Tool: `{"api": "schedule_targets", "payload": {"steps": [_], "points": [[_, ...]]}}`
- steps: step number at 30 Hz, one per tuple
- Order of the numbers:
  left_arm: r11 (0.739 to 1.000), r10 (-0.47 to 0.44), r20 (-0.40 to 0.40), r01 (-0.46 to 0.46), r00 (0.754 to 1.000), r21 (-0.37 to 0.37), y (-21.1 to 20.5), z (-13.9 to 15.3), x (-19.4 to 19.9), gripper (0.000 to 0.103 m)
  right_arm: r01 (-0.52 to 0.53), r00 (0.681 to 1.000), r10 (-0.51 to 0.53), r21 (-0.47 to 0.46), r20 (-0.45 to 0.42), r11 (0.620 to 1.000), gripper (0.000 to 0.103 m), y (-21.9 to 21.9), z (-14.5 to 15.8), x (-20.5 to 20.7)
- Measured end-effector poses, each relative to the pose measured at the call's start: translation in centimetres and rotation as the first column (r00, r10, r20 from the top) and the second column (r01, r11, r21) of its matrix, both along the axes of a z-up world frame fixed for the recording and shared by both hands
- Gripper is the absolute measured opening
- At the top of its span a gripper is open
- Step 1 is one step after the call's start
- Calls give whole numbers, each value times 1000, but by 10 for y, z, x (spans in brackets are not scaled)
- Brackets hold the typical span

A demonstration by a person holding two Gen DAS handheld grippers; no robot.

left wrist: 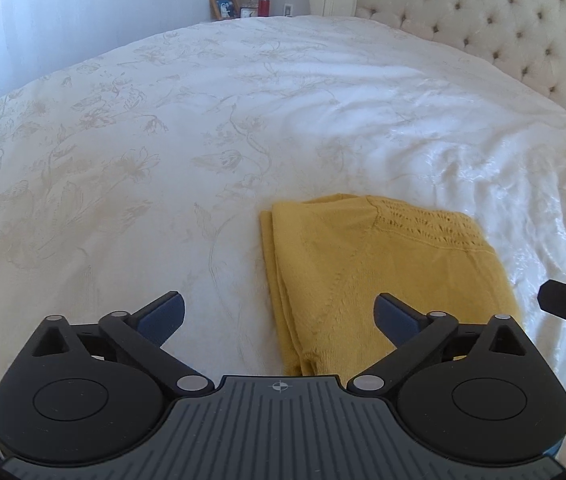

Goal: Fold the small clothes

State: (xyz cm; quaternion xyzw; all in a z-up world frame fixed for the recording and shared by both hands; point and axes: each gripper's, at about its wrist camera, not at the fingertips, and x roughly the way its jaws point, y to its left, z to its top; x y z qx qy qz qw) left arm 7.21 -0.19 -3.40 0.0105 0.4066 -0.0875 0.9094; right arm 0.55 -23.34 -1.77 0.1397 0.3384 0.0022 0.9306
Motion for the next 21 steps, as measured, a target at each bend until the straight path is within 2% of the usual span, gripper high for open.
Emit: {"api": "schedule_targets", "payload": {"steps": [5,9,16,21], "points": [[999,-48,-31,47,998,-24,-6,-1,-23,103,19,999,-18,21,-33,1000,102,5,3,-20],[998,-70,-43,70,997,-2,-14,-3,-39,103,38,998,-36,35,-50,999,102,8,3,-35],[996,-40,-59,45,997,80,-24,-1,-59,102,68,995,-67,7,-78,998,102,15,1,-54],[997,-10,-54,14,998,72,-21,5,-70,102,72,993,-73,-11,-92,997,102,22,2,-66]]}}
